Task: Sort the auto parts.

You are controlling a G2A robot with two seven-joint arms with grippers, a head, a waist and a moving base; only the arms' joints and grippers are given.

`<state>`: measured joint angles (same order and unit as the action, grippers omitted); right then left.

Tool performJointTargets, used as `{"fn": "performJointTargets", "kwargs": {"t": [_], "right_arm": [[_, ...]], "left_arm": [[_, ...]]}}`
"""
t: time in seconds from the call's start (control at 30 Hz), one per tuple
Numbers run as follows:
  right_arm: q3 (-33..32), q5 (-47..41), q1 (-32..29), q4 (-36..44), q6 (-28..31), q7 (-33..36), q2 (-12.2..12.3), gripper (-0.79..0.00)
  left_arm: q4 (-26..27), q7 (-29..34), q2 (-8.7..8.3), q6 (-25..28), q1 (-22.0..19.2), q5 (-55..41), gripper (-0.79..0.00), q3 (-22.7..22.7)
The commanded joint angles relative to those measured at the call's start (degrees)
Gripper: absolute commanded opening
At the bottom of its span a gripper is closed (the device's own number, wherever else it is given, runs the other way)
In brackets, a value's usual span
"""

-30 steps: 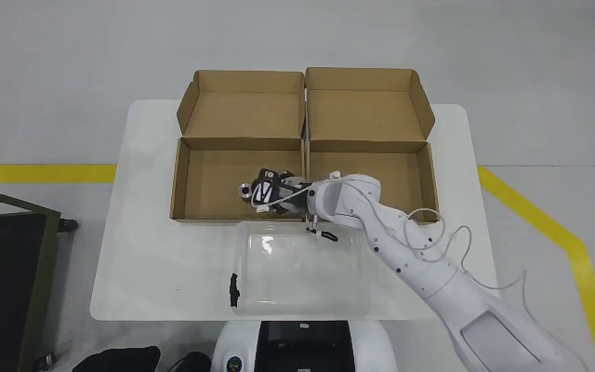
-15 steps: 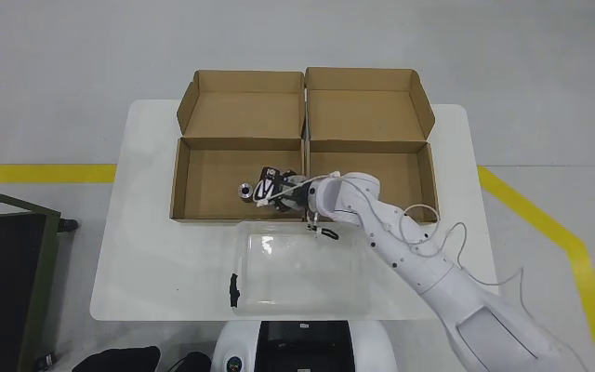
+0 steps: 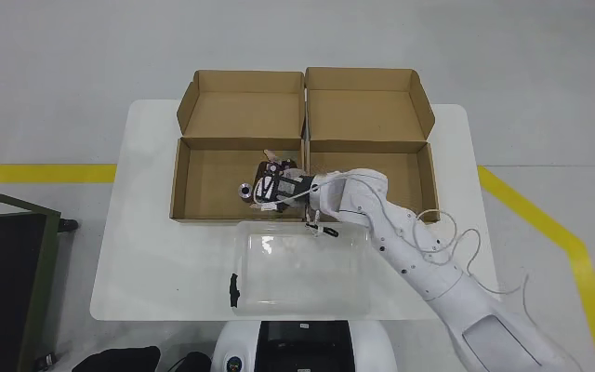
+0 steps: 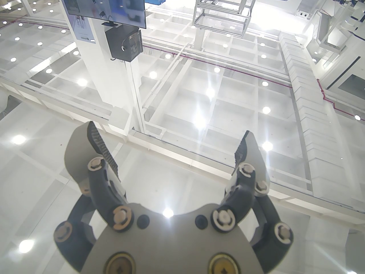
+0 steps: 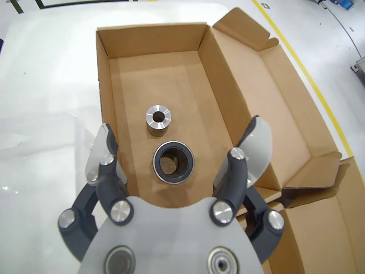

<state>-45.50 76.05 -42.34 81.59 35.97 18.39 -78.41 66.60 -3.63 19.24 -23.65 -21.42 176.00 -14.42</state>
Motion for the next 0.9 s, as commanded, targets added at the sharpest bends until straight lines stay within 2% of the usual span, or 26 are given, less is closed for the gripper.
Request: {"fn": "performJointTargets", "kwargs": {"t": [0.0,0.27,0.5,0.67,0.87], "right_arm": [[-1.44,-0.20,-1.37,2.91,0.44,-0.07,0.48,0.000],[-9.78,0.22,-9.19,15.13,4.82,-3.58,3.17,0.000],[-19.55,0.61,-17.77,22.49,8.85,-6.83,5.72,0.000],[-27.92,0.93,-24.66,25.08,11.56,-12.54,7.40,0.000],[-36.73,3.11,-32.62,26.64,11.26,-17.61,8.91,0.000]], "left_arm": [[0.00,0.00,0.00,0.00,0.00,0.00,0.000,0.00],[0.00,0.00,0.00,0.00,0.00,0.00,0.000,0.00],[0.00,0.00,0.00,0.00,0.00,0.00,0.000,0.00],[0.00,0.00,0.00,0.00,0.00,0.00,0.000,0.00],[0.00,0.00,0.00,0.00,0.00,0.00,0.000,0.00]]}}
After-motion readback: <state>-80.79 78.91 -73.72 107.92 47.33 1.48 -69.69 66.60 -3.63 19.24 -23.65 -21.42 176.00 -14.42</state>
